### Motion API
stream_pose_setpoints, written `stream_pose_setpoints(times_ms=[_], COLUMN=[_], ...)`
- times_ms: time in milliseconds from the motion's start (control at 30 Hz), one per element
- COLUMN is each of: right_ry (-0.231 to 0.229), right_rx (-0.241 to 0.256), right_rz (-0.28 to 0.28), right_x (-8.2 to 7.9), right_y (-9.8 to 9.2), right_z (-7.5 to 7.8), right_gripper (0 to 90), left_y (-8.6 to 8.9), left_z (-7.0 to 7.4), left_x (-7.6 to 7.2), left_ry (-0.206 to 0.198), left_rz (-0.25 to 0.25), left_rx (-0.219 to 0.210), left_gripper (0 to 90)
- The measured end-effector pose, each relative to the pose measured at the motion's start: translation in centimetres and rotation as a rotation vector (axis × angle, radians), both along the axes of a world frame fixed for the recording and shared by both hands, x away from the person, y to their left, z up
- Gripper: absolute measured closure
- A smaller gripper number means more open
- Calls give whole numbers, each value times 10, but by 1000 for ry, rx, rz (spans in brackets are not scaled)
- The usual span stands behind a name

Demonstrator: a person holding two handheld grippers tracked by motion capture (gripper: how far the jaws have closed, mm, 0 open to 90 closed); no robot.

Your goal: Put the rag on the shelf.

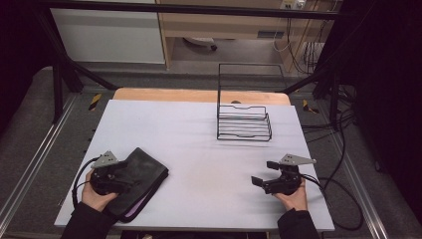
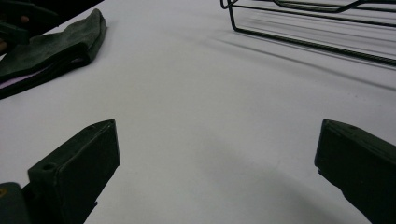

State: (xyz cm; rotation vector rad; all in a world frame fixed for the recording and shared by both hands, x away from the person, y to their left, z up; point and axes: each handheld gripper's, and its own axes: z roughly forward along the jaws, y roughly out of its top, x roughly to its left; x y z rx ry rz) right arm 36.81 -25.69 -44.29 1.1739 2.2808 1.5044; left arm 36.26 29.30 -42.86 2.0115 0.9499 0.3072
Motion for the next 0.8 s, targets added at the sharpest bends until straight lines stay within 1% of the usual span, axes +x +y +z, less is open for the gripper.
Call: stream_pose_setpoints(times_ms=[167, 300, 433, 500, 600, 700, 800], right_ry=[-3, -5, -3, -5, -4, -7, -11], right_rx=[-3, -6, -11, -15, -10, -17, -17], right_rz=[-3, -2, -3, -4, -5, -6, -9], right_x=[0, -1, -1, -1, -1, -1, -2], right_y=[-1, -1, 0, 0, 0, -1, -1], right_z=[1, 1, 0, 0, 1, 1, 1], right_gripper=[8, 9, 9, 9, 9, 8, 9], left_y=[-2, -3, -7, -9, -11, -17, -21], left_z=[2, 4, 6, 7, 9, 13, 19], left_x=[0, -1, -2, -2, -2, -2, -2], left_ry=[6, 11, 16, 19, 19, 21, 25], left_rz=[4, 6, -2, 2, -5, -4, -2], left_rx=[3, -4, 0, -8, -3, 1, -15], left_gripper=[79, 82, 87, 88, 95, 96, 109])
